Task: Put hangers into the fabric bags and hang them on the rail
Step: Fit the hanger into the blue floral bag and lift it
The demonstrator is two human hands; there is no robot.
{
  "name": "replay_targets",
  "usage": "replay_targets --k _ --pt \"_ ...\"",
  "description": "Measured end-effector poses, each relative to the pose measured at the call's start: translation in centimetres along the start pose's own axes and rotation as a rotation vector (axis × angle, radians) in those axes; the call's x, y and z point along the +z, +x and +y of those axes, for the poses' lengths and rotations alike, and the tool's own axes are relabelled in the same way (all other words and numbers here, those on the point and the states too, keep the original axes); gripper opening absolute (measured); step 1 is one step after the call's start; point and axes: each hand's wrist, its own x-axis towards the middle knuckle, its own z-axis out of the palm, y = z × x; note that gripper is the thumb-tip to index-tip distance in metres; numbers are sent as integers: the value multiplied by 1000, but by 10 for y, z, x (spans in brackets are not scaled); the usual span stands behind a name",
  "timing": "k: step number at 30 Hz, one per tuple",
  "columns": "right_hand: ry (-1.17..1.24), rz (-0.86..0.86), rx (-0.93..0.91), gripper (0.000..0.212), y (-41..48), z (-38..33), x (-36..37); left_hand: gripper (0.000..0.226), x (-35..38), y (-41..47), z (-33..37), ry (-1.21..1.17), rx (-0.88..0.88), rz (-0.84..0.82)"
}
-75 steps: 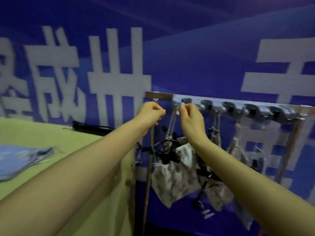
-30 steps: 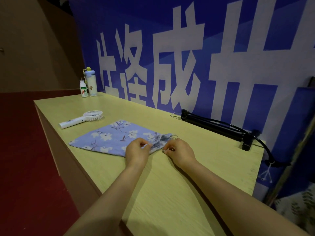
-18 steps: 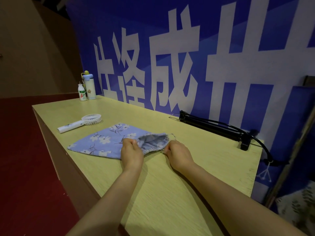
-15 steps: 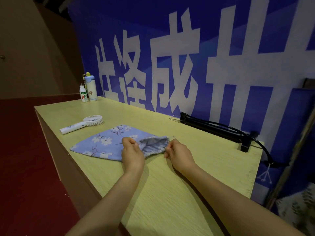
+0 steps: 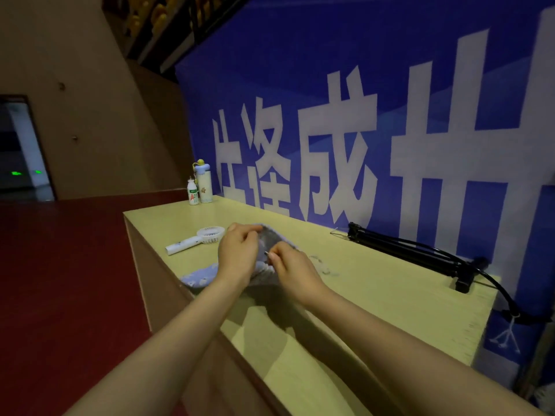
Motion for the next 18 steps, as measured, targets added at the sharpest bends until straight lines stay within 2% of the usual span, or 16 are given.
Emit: replay_targets --k 4,7,10,12,15,18 --pt "-143 -251 -148 24 5 -62 22 33 -61 -12 32 95 93 268" --pt "-349 -481 -201 23 3 -104 33 34 -101 -28 38 334 171 313" --pt "-445 -538 -227 20 -3 -124 25 34 -135 -39 28 364 73 341" --pt "-430 -566 -217 26 -9 -122 21 35 -147 -44 23 298 -29 301" --pt "-373 -561 -200 13 -20 -116 19 32 -142 -48 30 95 -150 180" --pt "-386 -518 -172 22 -28 -109 14 20 -122 -46 45 -67 -167 42"
